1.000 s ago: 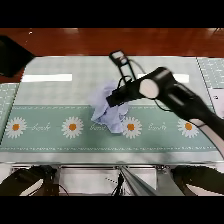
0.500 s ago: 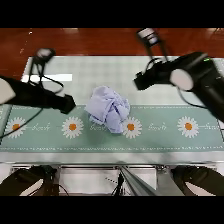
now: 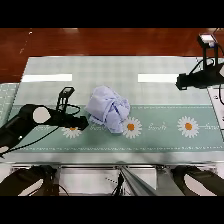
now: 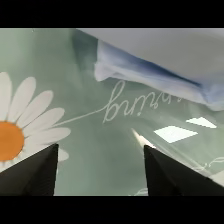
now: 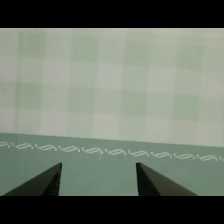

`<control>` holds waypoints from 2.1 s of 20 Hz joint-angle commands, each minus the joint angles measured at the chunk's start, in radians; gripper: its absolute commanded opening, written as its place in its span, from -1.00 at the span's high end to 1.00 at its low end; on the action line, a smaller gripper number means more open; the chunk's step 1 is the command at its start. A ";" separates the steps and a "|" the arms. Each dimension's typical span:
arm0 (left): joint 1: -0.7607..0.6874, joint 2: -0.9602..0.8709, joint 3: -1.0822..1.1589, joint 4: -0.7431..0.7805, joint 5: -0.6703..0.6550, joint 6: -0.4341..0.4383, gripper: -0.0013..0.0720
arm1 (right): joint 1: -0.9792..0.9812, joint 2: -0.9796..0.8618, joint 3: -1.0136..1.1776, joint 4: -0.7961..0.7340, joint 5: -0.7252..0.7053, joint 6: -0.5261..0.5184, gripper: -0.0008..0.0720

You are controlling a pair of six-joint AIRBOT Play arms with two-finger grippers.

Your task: Fold the shirts.

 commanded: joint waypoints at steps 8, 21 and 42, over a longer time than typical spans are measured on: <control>0.253 -0.244 -0.027 -0.573 0.074 0.513 -0.66 | -0.058 0.003 -0.197 0.167 -0.005 -0.067 -0.55; 0.228 -0.460 -0.012 -0.779 -0.010 0.687 0.91 | -0.058 0.003 -0.209 0.322 -0.035 -0.066 -0.50; 0.373 -0.450 0.003 -0.781 -0.230 0.772 0.91 | 0.414 -0.371 -0.386 1.244 -0.631 -0.151 0.15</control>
